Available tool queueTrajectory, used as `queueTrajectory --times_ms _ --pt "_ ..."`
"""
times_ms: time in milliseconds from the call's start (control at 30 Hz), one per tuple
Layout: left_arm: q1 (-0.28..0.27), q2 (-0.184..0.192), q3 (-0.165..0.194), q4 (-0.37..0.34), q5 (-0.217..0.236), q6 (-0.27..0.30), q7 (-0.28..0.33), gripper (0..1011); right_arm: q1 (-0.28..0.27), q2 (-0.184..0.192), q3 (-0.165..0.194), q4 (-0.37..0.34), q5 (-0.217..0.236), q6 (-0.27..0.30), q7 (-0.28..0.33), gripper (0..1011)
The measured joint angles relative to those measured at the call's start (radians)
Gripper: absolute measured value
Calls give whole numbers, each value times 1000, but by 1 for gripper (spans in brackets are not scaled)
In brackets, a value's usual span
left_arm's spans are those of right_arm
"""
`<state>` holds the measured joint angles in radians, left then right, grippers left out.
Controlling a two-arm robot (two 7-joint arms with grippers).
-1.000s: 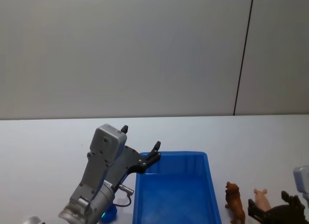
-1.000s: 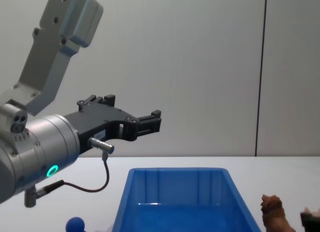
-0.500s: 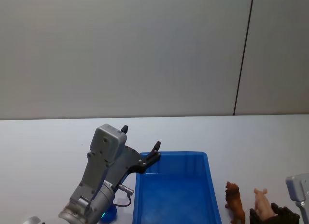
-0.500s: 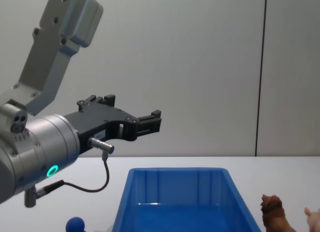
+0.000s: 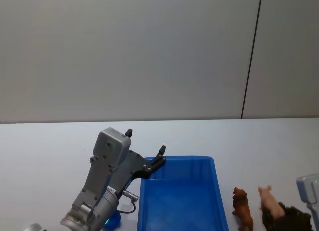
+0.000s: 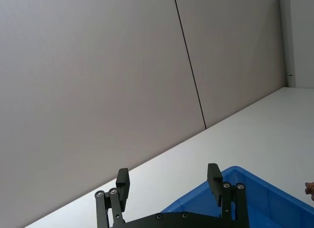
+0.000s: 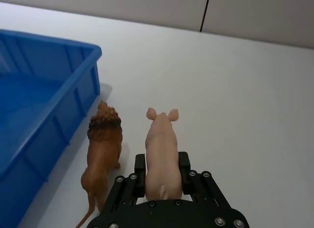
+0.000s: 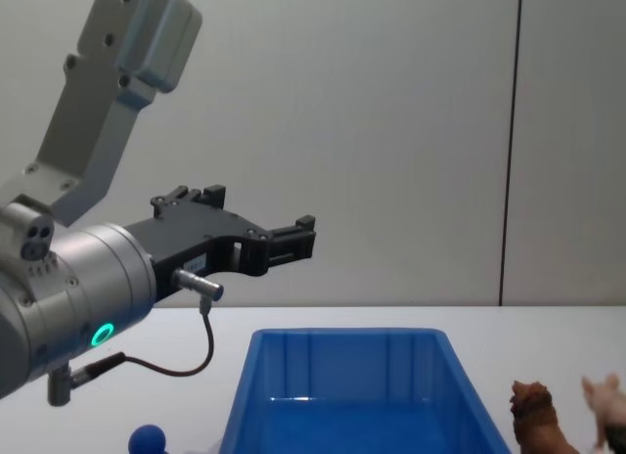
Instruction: Pick up the two dolls from the table and place them into the box.
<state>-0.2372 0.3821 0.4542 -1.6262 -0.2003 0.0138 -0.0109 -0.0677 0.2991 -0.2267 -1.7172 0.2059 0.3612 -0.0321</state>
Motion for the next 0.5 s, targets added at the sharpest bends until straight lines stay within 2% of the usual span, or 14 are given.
queueTrajectory --times_ms 200,500 --pt "0 0 0 0 0 0 0 1001 0 3 3 -40 -23 -21 -1 380" --pt "0 0 0 0 0 0 0 1001 24 -2 3 -83 -38 -57 56 380"
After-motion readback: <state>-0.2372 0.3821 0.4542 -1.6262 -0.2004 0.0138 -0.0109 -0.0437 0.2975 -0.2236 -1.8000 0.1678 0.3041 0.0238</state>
